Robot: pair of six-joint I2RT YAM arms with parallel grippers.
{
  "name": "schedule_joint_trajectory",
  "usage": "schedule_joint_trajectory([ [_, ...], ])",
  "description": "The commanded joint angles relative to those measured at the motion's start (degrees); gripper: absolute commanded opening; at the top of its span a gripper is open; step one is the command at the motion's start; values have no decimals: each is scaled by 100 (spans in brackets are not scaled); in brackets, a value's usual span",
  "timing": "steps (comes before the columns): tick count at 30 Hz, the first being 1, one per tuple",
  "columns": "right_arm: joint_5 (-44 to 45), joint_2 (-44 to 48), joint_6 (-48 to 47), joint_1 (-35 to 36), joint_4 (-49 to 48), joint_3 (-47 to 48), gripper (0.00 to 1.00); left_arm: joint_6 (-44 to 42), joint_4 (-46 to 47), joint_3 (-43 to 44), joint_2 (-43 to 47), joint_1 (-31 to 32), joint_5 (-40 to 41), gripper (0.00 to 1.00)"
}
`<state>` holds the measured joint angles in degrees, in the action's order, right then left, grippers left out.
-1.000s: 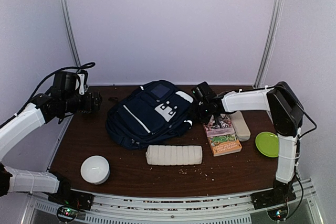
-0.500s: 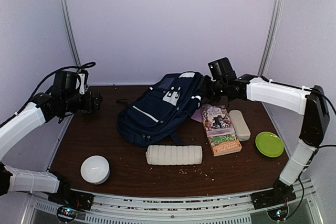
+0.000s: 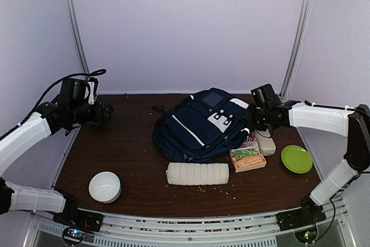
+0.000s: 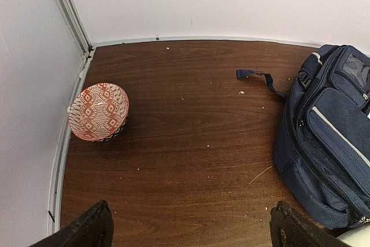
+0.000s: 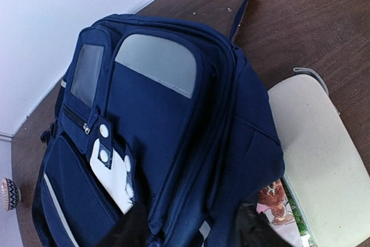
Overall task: Pack the student bag
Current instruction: Adjust the student bag at the center of the board.
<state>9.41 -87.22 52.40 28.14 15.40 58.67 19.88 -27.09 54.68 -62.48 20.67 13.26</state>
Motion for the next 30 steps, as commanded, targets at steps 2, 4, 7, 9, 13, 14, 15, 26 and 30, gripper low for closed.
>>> schedule_joint_trajectory([
  [2, -337, 579, -1206, 130, 399, 357, 62, -8, 139, 131, 25, 14, 6, 97],
  [4, -326, 716, -1632, 383, 657, 530, 62, -26, 135, 139, 47, 14, -3, 97],
  [7, -610, 685, -2441, 992, 952, 915, 60, -37, 134, 146, 54, 16, -7, 97],
  [9, -903, 533, -2942, 1522, 999, 1139, 59, -45, 134, 152, 49, 15, -28, 97],
  [13, -892, 172, -3577, 2343, 588, 1133, 57, -98, 206, 162, 71, 16, -202, 97],
  [14, -1019, 0, -3635, 2429, 535, 1170, 56, -110, 278, 116, 130, 16, -282, 97],
  [15, -1188, -193, -3671, 2485, 598, 1271, 55, -120, 350, 69, 180, 14, -355, 97],
  [26, -1310, -2019, -3854, 2876, 1410, 2451, 42, -212, 424, -1, 263, 61, -402, 97],
  [30, -1355, -2163, -3790, 2886, 1387, 2509, 42, -212, 424, 6, 262, 61, -423, 97],
])
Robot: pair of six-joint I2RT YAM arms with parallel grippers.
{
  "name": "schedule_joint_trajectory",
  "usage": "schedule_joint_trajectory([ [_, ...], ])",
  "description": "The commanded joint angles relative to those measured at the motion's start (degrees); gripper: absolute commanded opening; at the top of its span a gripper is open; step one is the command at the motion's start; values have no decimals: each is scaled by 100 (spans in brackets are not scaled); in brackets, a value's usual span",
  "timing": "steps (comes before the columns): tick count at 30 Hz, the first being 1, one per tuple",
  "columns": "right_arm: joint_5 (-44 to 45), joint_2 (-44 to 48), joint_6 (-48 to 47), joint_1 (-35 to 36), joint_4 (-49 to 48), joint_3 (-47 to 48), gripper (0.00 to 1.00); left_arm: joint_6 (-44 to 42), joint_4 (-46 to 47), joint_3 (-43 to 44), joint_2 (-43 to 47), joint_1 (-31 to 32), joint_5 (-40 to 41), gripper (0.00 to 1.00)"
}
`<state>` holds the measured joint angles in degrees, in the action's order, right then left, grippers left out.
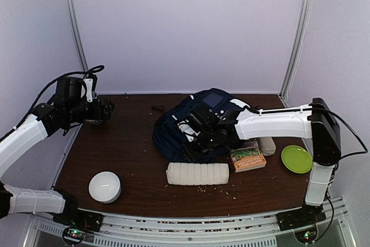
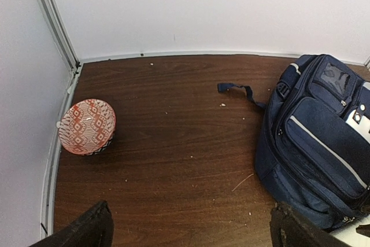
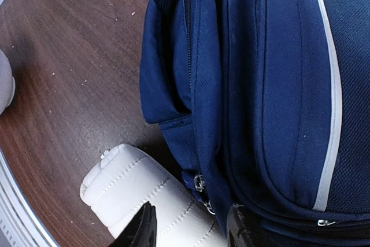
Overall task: Pack the student bag
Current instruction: Adjust the student bag at the center of the board.
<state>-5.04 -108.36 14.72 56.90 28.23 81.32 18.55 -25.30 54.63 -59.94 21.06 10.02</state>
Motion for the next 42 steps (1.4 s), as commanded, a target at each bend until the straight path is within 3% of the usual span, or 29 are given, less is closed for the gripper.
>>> schedule_joint_trajectory([
  [1, 100, -88, -22, 8, 130, 258, 42, -79, 245, 15, 3, 16, -104, 97],
  [7, 341, -160, 12, -2, 212, 212, 41, -88, 241, 41, -59, 21, -140, 97],
  [16, 285, -297, 64, -8, 191, 185, 28, -79, 245, 25, -60, 22, -141, 97],
  [20, 260, -335, 66, -11, 200, 175, 17, -71, 245, 25, -70, 27, -133, 97],
  [24, 260, -301, 81, -28, 198, 161, 1, -64, 245, 31, -71, 21, -162, 97],
  [30, 387, -24, 122, -38, 165, 277, 0, -40, 265, 11, -60, 26, -216, 97],
  [34, 532, 443, 234, -129, -17, 393, 0, -41, 346, -11, -10, 73, -664, 97],
  [42, 142, 1094, 785, -477, -470, 585, 0, 492, 742, -79, 255, 856, -1366, 96],
])
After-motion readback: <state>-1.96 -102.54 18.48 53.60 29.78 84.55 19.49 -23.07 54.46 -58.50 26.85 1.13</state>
